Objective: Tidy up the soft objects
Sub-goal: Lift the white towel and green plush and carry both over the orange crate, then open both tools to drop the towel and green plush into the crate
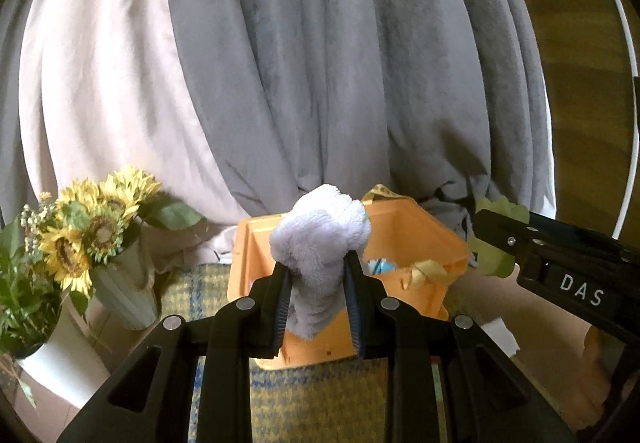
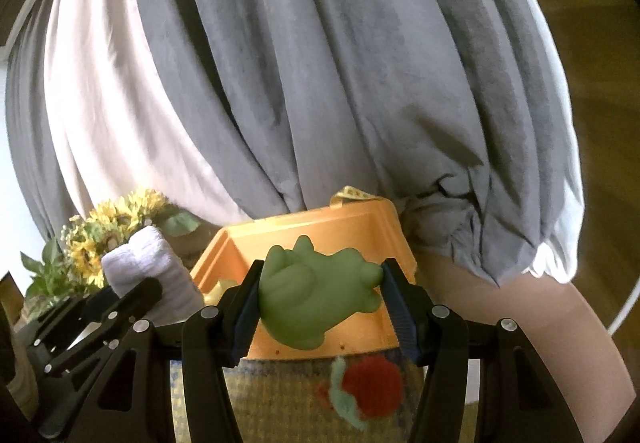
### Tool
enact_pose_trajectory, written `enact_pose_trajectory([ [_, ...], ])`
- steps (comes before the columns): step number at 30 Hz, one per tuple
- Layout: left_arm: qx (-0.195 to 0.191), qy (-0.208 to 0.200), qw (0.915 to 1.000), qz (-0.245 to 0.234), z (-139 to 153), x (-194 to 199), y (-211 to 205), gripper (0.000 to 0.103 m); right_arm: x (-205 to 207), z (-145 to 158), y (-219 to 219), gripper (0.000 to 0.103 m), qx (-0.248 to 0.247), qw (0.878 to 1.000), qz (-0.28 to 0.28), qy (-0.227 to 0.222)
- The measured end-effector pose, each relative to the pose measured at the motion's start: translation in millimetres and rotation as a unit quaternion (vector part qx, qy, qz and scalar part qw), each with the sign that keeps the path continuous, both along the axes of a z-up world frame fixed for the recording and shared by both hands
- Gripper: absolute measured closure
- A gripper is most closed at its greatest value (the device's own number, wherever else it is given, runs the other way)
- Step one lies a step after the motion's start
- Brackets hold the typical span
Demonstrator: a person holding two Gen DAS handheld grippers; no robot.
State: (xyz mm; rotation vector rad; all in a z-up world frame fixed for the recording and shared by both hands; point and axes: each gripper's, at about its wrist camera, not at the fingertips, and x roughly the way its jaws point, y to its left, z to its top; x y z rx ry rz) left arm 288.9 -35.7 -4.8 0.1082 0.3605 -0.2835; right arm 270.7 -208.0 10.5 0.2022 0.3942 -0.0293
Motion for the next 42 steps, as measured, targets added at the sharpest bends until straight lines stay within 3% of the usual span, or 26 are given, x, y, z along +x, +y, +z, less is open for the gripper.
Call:
enact_pose_trajectory([
  [21, -0.006, -0.007, 0.9999, 0.011, 5.0, 86.8, -14.7, 0.078, 96.6, 13.4, -1.9, 0.045, -0.024, 0.999, 0.033, 0.003],
  [37, 0.011, 0.046, 0.9989, 0.004, -29.2, 153.9, -32.1, 0.077, 164.5, -11.5, -14.9, 0.045, -0.040, 0.997, 0.049, 0.053],
  [42, 0.013, 0.066, 0.9977, 0.002, -40.2, 168.4, -34.7, 0.070, 182.8, -22.4, -16.1, 0.044, -0.041, 0.995, 0.055, 0.077],
])
